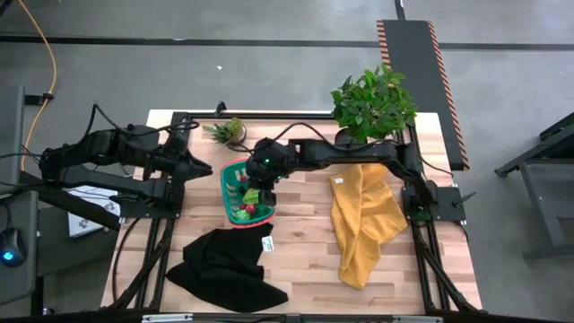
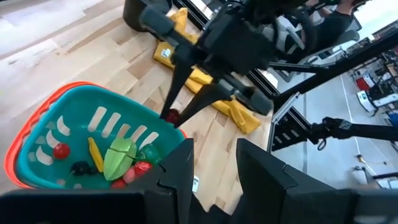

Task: Pick and placing Produce into tupperware
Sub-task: Put the red cherry in the green basket

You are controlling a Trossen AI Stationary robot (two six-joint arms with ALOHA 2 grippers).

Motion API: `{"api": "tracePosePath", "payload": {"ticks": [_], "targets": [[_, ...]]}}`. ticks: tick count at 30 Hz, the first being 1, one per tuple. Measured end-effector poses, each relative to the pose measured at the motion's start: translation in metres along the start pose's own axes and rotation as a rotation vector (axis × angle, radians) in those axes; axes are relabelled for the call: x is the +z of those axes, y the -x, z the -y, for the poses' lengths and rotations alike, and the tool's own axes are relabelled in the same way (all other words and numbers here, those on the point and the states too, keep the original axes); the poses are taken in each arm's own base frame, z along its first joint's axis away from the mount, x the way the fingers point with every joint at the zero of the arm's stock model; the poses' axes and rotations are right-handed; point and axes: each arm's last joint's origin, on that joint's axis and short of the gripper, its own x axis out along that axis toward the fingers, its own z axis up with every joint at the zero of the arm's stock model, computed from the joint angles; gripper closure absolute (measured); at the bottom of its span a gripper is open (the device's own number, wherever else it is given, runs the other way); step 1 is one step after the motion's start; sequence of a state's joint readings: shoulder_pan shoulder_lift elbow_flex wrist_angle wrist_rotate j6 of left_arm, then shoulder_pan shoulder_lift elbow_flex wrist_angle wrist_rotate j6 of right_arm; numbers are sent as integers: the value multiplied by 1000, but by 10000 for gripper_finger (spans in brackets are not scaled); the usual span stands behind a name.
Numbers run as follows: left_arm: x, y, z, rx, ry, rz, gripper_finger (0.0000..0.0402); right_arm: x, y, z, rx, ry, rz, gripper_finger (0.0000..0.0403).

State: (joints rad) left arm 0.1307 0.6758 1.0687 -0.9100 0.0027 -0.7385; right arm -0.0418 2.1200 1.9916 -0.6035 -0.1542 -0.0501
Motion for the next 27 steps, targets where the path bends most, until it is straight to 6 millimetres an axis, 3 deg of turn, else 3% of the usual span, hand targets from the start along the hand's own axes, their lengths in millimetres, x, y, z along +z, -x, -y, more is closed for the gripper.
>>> {"api": "tracePosePath", "payload": {"ticks": [11, 22, 27], "targets": [[-3, 7, 1, -88, -2, -44, 291, -3, -21, 3, 0, -17, -68, 334], [-6, 19, -1, -118, -4, -12, 291, -4, -23, 3, -32, -6, -75, 334], [-6, 19, -2, -113, -4, -17, 291, -11, -34, 4, -29, -9, -106, 334]]}}
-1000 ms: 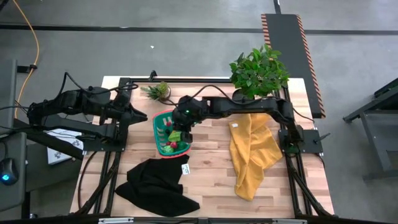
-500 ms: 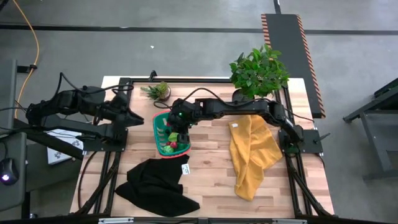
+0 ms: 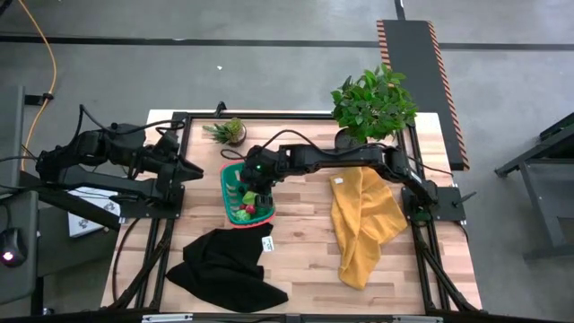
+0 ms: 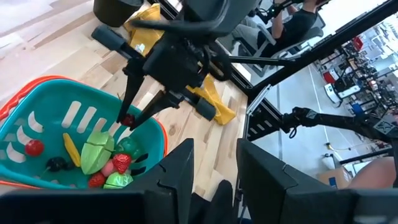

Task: Pick and placing Produce into tupperware
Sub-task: Put the red cherry in the green basket

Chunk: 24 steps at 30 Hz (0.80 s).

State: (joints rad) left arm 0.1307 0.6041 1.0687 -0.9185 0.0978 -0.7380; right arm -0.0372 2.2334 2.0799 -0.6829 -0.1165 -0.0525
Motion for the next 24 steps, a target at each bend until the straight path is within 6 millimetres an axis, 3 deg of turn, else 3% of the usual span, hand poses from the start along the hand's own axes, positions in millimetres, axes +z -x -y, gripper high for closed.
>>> {"api": "tracePosePath", "payload": {"ticks": [24], "targets": [[-3, 0, -3, 30, -4, -33, 291, -23, -39, -6, 22, -11, -128, 334]]}}
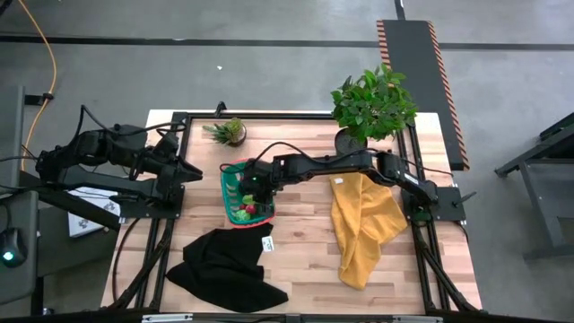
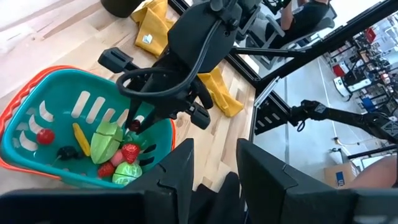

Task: Pick and placing Produce into tupperware
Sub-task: Put the red cherry in the green basket

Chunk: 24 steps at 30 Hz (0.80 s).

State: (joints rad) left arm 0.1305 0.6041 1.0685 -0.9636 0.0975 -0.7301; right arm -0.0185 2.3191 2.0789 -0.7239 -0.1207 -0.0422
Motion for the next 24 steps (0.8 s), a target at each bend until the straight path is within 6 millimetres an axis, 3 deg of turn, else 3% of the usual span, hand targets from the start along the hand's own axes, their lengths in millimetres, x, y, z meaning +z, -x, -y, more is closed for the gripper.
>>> {"api": "tracePosePath", "payload": {"ticks": [24], "targets": [[0, 0, 0, 5, 1, -5, 291, -1, 0, 0, 4, 0, -5, 334]]}}
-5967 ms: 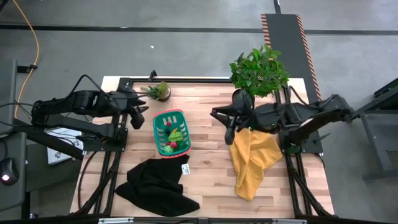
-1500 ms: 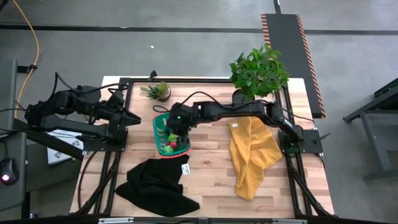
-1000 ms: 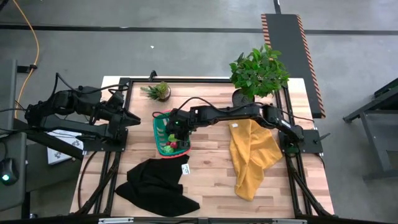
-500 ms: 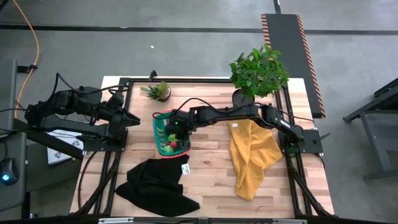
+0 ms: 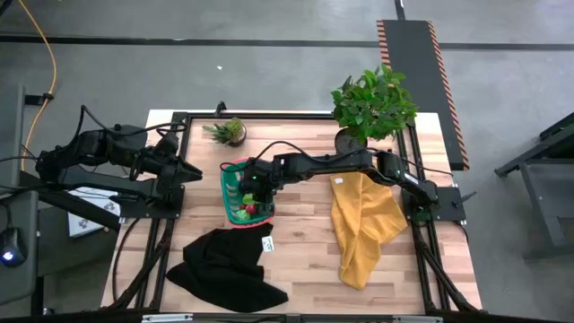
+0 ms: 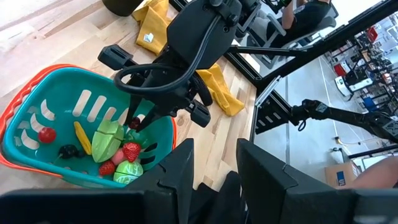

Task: Pick and placing Produce into tupperware
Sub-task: Put the red cherry in the green basket, then return to Home Position

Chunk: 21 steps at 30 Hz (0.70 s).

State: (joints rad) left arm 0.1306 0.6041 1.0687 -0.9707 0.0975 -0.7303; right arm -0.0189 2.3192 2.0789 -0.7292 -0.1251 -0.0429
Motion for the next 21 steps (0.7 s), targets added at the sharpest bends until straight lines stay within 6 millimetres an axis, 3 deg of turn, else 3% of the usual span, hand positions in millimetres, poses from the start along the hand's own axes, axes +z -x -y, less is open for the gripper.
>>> {"api": "tracePosePath", "payload": {"ticks": [11, 21], "targets": [[2, 0, 2, -20, -38, 23, 291, 0, 0, -2, 9, 3, 3, 313], [-1, 21, 3, -113, -185, 117, 291, 3, 0, -2, 11, -10, 28, 272]]}}
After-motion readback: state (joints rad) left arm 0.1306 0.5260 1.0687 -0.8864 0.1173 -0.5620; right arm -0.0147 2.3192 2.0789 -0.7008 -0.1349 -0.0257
